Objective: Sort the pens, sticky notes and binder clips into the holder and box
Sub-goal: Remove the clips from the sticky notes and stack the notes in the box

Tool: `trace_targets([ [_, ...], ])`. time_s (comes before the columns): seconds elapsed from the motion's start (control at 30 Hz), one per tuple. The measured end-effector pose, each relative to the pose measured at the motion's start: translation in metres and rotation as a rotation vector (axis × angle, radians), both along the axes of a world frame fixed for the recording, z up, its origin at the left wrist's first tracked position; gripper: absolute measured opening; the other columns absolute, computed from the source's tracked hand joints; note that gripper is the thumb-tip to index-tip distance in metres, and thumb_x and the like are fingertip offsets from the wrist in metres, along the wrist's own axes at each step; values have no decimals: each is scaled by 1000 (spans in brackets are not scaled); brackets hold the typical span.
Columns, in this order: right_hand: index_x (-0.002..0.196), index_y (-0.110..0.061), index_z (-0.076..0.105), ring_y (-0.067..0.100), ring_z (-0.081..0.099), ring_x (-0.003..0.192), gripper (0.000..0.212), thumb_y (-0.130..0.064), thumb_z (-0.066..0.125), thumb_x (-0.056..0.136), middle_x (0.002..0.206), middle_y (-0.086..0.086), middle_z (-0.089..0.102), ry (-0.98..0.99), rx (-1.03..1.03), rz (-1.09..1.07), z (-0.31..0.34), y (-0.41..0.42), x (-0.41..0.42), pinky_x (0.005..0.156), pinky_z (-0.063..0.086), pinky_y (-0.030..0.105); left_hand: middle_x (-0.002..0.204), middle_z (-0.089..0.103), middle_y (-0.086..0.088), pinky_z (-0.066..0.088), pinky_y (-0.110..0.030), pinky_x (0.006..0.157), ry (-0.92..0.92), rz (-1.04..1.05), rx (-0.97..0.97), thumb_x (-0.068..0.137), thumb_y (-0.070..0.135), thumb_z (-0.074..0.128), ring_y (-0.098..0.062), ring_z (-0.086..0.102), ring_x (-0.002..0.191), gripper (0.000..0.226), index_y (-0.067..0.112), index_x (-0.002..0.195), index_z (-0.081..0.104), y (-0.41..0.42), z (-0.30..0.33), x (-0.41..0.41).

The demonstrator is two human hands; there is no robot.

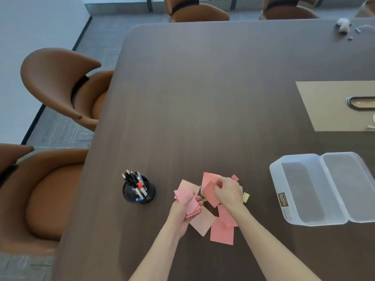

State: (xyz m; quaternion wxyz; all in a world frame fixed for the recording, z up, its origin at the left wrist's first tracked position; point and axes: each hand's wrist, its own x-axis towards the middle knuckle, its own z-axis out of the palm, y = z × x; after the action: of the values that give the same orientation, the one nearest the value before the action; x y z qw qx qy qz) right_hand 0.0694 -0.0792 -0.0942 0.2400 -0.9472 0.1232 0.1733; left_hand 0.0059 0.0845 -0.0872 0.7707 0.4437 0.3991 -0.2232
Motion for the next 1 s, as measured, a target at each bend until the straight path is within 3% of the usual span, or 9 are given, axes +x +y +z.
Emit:
trace_targets([
  [0.13,91,-21,66,18,61,83,10,-17,59,87,81,-8,67,-85,336,-303,33,-17,0,69,44,29,100,74,-15,57,-46,89,-37,-27,-4,95,26,65,-31,71,93,29,4,115,65,-16,5,6],
  [0.23,109,-26,62,16,63,89,35,-8,61,80,91,-7,65,-14,576,-485,46,-25,-8,76,53,36,101,74,-14,55,-47,93,-70,-68,-12,91,39,68,-30,70,96,45,4,119,66,-31,9,11],
  [0.3,108,-30,63,19,67,90,40,-9,62,73,97,-3,68,68,646,-497,45,-30,-17,76,58,41,108,73,-16,52,-47,98,-102,-101,-41,88,48,68,-31,67,101,55,5,124,67,-43,12,15],
  [0.37,100,-30,66,19,69,87,35,-13,65,69,100,-7,70,115,629,-460,43,-34,-26,70,59,38,120,71,-19,51,-47,99,-118,-100,-80,89,51,65,-32,67,108,59,5,127,66,-53,14,19],
  [0.5,96,-27,65,12,73,70,29,-29,71,68,82,-3,72,133,564,-435,37,-40,-45,70,58,32,125,69,-22,56,-46,90,-98,-123,-50,80,50,76,-33,69,107,69,6,131,59,-71,17,23],
  [0.63,87,-26,68,7,68,75,19,-42,68,78,75,-10,72,106,472,-288,36,-41,-57,66,50,22,116,70,-17,55,-38,76,-115,-194,4,72,23,74,-29,70,98,50,11,119,62,-80,18,20],
  [0.73,85,-23,71,14,65,81,12,-31,63,84,81,-8,70,78,365,-284,27,-51,-67,65,48,24,113,71,-18,57,-40,78,-92,-141,-27,72,10,62,-31,71,101,48,6,120,60,-82,16,19],
  [0.83,91,-23,76,19,68,94,20,-20,57,85,97,-6,75,177,357,-241,14,-56,-81,81,52,28,106,71,-17,55,-44,86,-66,-68,-10,88,2,55,-32,70,96,28,8,115,61,-78,12,16],
  [1.0,116,-18,73,20,62,114,34,-10,54,88,120,1,70,192,265,-182,0,-56,-92,94,45,26,100,72,-15,57,-41,78,-34,-29,45,66,12,54,-31,70,91,41,13,106,64,-70,8,10],
])
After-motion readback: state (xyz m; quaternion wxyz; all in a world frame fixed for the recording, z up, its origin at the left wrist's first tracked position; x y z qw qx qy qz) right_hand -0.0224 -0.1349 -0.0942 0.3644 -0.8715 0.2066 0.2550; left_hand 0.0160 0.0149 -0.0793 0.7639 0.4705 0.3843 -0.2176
